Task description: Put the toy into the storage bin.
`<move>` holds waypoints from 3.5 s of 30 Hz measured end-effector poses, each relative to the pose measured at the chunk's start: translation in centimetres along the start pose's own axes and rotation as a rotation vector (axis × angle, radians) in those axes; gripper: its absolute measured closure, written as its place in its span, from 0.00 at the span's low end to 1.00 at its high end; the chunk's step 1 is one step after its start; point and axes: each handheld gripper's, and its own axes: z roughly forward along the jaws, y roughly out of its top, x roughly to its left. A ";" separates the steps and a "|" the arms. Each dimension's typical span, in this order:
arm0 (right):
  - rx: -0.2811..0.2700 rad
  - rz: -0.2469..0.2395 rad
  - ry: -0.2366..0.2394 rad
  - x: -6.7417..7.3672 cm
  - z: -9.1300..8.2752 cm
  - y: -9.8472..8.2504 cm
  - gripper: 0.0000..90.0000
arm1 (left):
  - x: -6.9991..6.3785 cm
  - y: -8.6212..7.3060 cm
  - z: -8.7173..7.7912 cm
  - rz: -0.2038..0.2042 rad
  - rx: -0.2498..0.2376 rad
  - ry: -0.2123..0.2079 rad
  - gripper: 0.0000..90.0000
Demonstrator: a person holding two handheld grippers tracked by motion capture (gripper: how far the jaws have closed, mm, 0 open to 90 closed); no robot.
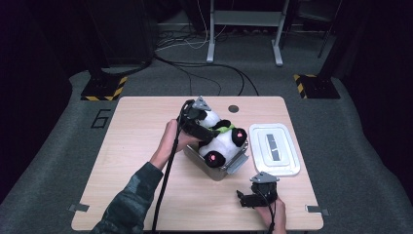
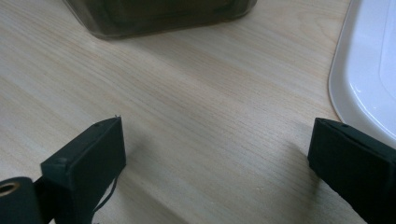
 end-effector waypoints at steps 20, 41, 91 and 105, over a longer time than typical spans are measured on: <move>0.001 -0.002 0.000 0.0 0.0 0.0 0.04 | 1.2 -1.4 1.8 -0.089 0.079 0.069 0.01; 0.002 -0.003 0.000 0.0 0.0 0.0 0.04 | 0.4 -0.4 3.0 -0.107 0.064 0.001 0.01; 0.004 -0.002 0.001 0.0 0.0 0.0 0.04 | -2.5 -2.5 6.9 -0.030 0.252 0.092 0.00; 0.003 -0.003 0.000 0.0 0.0 0.0 0.04 | -2.1 -2.7 2.8 -0.078 0.122 0.031 0.01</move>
